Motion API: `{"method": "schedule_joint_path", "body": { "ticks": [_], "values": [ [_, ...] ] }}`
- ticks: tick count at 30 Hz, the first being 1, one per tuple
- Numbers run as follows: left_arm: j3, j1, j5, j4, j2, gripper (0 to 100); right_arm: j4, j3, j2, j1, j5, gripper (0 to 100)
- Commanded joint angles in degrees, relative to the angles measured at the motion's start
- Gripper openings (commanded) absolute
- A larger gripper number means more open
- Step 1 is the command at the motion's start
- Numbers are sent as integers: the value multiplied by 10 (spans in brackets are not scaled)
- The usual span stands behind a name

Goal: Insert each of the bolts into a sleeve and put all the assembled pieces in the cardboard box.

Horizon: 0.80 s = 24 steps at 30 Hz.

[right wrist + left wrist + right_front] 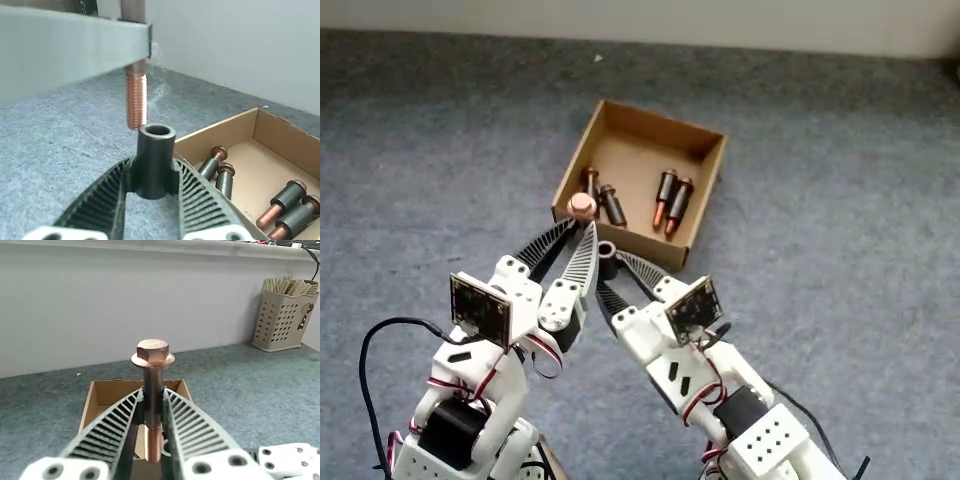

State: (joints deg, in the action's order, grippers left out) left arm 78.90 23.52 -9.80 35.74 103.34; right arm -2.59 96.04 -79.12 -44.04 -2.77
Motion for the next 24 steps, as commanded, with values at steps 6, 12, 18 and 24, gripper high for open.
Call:
{"method": "schedule_joint_path", "body": {
  "ticks": [6,12,18,24],
  "values": [
    [-50,10,-8,-15,1,6,2,78,-8,-17,-14,4],
    [-51,10,-8,-15,1,6,22,78,-10,-29,-16,4],
    [-47,11,-8,-15,1,6,18,78,-10,-29,-16,4],
    [-46,11,-8,-14,1,6,10,78,-11,-25,-16,4]
  ]
}}
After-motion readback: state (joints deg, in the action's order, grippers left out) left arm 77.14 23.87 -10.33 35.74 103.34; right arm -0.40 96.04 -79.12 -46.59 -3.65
